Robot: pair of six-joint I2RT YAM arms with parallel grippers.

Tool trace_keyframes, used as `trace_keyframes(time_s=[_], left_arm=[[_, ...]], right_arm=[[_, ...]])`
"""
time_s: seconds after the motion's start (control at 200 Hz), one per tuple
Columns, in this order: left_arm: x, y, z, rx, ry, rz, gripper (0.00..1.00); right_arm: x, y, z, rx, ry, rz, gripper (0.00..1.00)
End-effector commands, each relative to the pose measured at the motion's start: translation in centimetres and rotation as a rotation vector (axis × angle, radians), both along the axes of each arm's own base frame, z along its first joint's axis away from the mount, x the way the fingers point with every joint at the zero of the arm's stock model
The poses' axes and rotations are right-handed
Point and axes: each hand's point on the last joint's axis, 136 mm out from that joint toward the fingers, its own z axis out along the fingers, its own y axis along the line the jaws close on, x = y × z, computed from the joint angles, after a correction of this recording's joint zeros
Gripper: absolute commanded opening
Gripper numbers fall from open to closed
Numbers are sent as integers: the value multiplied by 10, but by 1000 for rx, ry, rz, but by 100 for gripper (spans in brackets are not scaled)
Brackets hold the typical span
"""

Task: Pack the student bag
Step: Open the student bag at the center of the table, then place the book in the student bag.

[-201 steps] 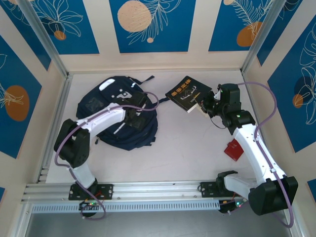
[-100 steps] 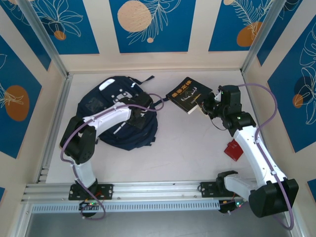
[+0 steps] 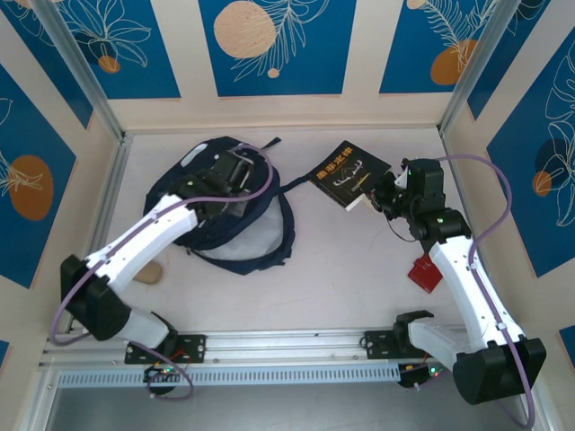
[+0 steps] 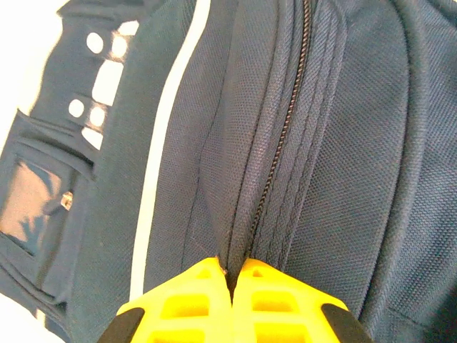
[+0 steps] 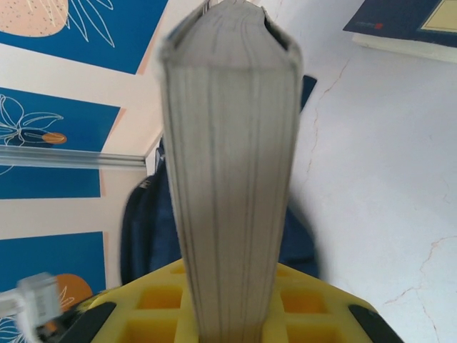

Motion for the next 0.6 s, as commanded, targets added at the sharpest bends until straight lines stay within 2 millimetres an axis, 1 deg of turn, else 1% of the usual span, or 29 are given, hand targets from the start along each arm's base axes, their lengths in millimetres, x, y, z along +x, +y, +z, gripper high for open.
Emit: trace_keyframes(time_s=[0.0, 0.07, 0.155, 0.22, 0.325, 0.405, 0.475, 0.595], left_arm=[[16, -4, 66, -148, -232, 30, 0], [18, -7, 85, -204, -288, 24, 0], [21, -11, 99, -247, -326, 25, 0], [24, -14, 105, -268, -338, 33, 0], [29, -21, 108, -297, -336, 30, 0], [32, -26, 113, -332, -334, 35, 0], [34, -33, 116, -368, -334, 24, 0], [34, -36, 119, -403, -326, 30, 0]], right_arm=[[-3, 12, 14, 8, -80, 83, 2], [-9, 21, 9, 13, -72, 147, 1], [-20, 35, 3, 39, -60, 233, 1], [-29, 48, 0, 74, -66, 308, 1], [-39, 68, -4, 121, -61, 394, 1], [-39, 81, -14, 125, -30, 414, 1], [-38, 99, -21, 155, -13, 457, 1], [-28, 127, -27, 179, 7, 491, 0]])
